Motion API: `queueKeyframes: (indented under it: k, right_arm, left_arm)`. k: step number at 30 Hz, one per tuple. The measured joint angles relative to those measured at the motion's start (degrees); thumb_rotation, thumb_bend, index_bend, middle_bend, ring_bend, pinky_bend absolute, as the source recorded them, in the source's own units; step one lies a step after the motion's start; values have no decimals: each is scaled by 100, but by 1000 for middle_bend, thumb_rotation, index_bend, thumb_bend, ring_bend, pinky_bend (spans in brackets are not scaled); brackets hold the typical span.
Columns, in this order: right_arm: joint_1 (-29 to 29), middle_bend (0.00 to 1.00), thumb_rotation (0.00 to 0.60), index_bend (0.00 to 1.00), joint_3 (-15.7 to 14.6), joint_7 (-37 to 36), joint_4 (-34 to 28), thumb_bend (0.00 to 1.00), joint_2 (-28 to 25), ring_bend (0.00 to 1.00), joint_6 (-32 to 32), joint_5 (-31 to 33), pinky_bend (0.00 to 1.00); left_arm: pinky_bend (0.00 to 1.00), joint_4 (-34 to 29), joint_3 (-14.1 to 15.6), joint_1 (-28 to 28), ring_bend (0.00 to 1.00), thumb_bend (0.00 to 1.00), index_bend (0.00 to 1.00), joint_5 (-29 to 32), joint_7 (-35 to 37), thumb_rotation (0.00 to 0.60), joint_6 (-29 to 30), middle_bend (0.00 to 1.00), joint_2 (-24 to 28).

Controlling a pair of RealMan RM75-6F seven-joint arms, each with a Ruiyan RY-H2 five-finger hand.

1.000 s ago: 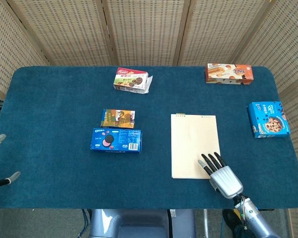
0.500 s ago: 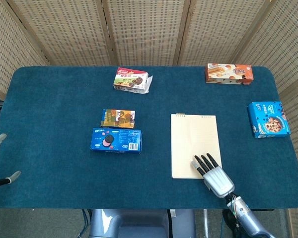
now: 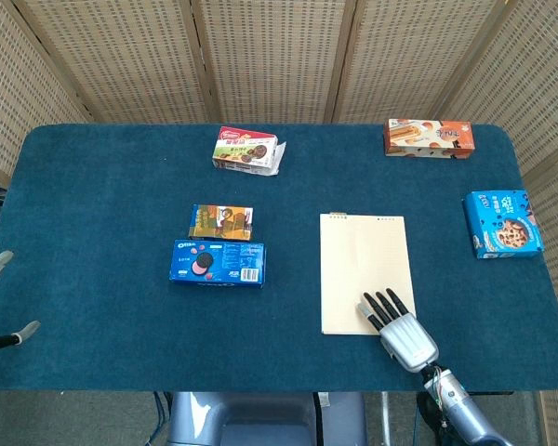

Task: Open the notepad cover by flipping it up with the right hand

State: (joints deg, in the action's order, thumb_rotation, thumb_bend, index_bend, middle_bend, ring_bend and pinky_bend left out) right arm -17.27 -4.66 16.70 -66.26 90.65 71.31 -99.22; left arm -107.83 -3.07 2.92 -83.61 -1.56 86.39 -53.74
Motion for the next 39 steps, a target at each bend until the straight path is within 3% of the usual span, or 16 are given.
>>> queueKeyframes:
  k: [16,28,39]
  right_arm:
    - [-124,0,600,0,162,86,67,544,92,0,-58,208,0]
    - [-351,0,600,0,548,201,-26,543,118,0,-15,407,0]
    - [-780,0,600,0,822,188,341,543,409,0,69,322,0]
  left_arm:
    - [0,-8,-2,21,0,0,0,23,-15,600,-38,0,6]
    - [0,-16,0,37,0,0,0,36,-61,600,-65,0,-10]
    - [0,-20,-7,59,0,0,0,62,-68,600,-98,0,-3]
